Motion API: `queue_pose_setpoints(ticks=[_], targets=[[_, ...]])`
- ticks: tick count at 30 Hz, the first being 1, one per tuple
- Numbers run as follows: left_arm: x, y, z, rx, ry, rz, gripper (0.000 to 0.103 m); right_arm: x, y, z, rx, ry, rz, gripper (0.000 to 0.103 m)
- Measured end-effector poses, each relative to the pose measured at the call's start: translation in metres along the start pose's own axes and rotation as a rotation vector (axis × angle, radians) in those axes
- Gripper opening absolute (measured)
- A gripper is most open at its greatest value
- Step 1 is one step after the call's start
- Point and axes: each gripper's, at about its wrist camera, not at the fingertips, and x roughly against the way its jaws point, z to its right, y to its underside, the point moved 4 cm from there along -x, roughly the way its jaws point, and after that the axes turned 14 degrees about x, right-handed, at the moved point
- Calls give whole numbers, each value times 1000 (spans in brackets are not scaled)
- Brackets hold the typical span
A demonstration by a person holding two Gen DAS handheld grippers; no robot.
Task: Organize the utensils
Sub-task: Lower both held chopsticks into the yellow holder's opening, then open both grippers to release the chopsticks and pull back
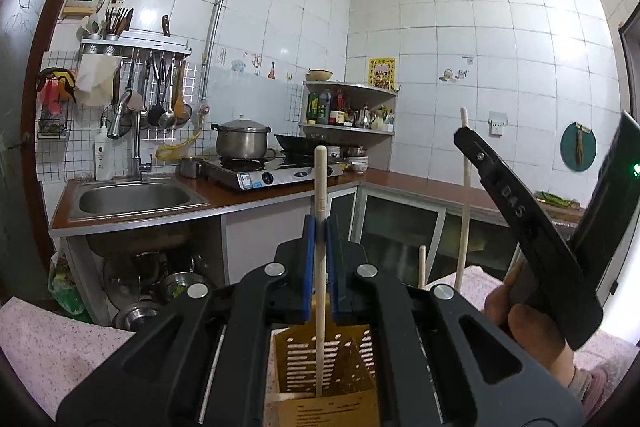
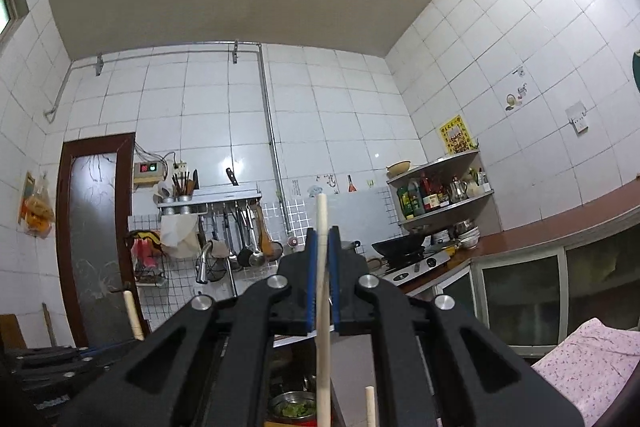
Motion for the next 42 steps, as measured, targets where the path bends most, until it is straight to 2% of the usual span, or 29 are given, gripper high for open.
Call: queue_pose_setpoints(ticks=[12,19,26,30,31,32,33,34,36,38,42], targets=[[-4,15,-16,21,-9,-55,4,7,18,-4,68,-24,-56,6],[-2,34,-19,12,-24,-87,4,18,42,3,62,-33,-106,6],[2,35,-25,30,-37,-101,4,35,65,3,91,-51,-172,6],[7,34,-28,44,-49,-117,6,43,74,3,91,-69,-240,7],[8,33,-28,46,-53,-122,11,43,75,4,89,-70,-264,11],[10,33,-29,48,-61,-129,16,45,77,4,88,-72,-302,19],[15,31,-31,53,-78,-128,32,47,78,5,82,-75,-329,46],[22,29,-34,55,-96,-119,48,52,79,7,78,-73,-346,58],[38,25,-38,48,-122,-114,57,62,77,7,91,-72,-370,58],[51,25,-41,38,-134,-127,59,75,73,7,107,-68,-407,58],[86,29,-52,21,-169,-126,86,104,63,2,149,-46,-467,60]])
